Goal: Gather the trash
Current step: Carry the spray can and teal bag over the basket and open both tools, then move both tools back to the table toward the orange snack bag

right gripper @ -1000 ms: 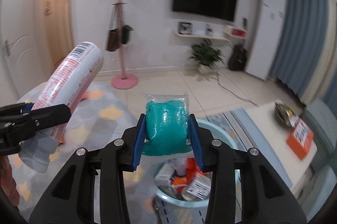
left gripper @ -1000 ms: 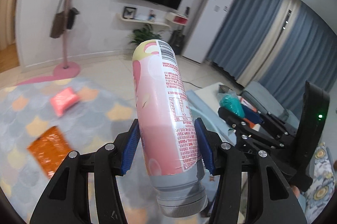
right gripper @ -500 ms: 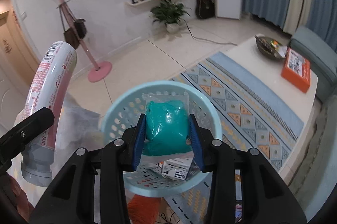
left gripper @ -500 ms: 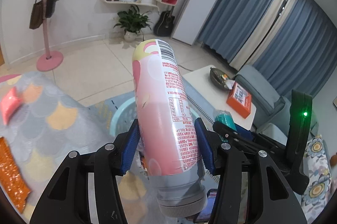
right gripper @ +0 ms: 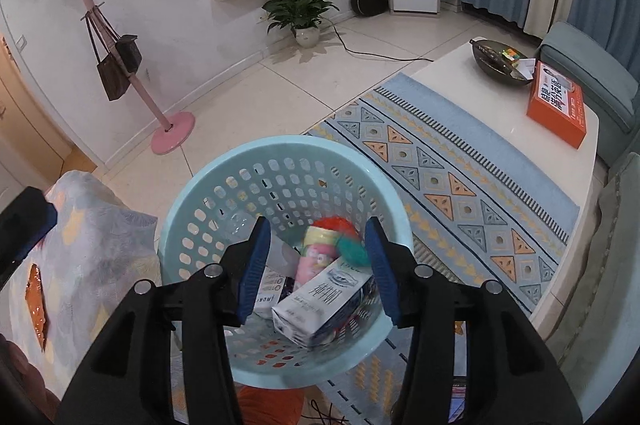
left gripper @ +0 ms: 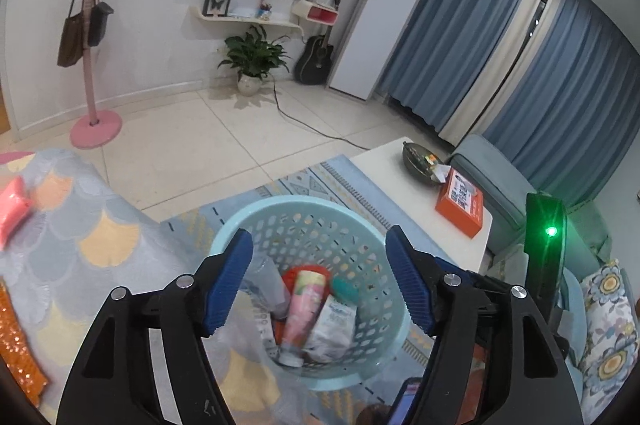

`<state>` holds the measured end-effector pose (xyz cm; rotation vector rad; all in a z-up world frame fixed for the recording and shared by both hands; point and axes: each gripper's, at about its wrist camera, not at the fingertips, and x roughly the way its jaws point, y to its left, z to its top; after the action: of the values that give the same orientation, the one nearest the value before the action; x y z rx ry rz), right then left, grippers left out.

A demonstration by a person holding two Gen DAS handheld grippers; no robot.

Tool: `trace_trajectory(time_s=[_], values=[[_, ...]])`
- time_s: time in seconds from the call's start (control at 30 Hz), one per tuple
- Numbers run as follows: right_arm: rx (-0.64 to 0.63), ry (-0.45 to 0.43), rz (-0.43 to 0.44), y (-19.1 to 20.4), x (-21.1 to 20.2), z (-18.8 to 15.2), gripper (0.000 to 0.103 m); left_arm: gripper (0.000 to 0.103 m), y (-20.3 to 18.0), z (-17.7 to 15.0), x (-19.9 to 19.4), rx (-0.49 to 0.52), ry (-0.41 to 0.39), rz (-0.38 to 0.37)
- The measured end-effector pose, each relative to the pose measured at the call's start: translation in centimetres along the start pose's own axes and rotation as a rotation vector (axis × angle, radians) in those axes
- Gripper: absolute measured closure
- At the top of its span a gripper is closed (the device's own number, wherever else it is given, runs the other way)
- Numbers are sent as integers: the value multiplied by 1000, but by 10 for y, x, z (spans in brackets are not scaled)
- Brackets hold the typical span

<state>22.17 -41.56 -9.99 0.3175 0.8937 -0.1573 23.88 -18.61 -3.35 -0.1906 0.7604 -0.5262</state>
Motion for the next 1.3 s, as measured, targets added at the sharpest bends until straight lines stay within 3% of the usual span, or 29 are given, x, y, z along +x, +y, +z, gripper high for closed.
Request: trace_trajectory(time_s=[0.2, 0.5, 0.83, 0.97, 1.07, 1.2, 1.27, 1.3], values=[[-29, -15, 19, 15, -14, -2, 57, 35, 9, -3, -27, -15, -33, 9], [-147, -79, 75, 72, -53, -13, 57, 35, 40, -13, -90, -71, -107, 37], [-338, -132, 157, 156, -79, -41, 57, 30, 105, -34, -155, -159, -152, 193], [-398, -138, 199, 185, -80, -59, 57, 14, 137, -46, -172, -215, -159, 274], [-428, -135, 211, 203, -73, -74, 57, 11, 161, -58, -170, -262, -129, 359], [-444, -105, 216, 220, -53, -95, 58, 11, 188, -69, -158, -322, -64, 374], [-452, -98, 204, 224, -46, -102, 68, 11, 195, -73, -149, -341, -28, 374], [-452, -86, 205, 225, -41, -104, 68, 11, 196, -74, -144, -350, -14, 375]])
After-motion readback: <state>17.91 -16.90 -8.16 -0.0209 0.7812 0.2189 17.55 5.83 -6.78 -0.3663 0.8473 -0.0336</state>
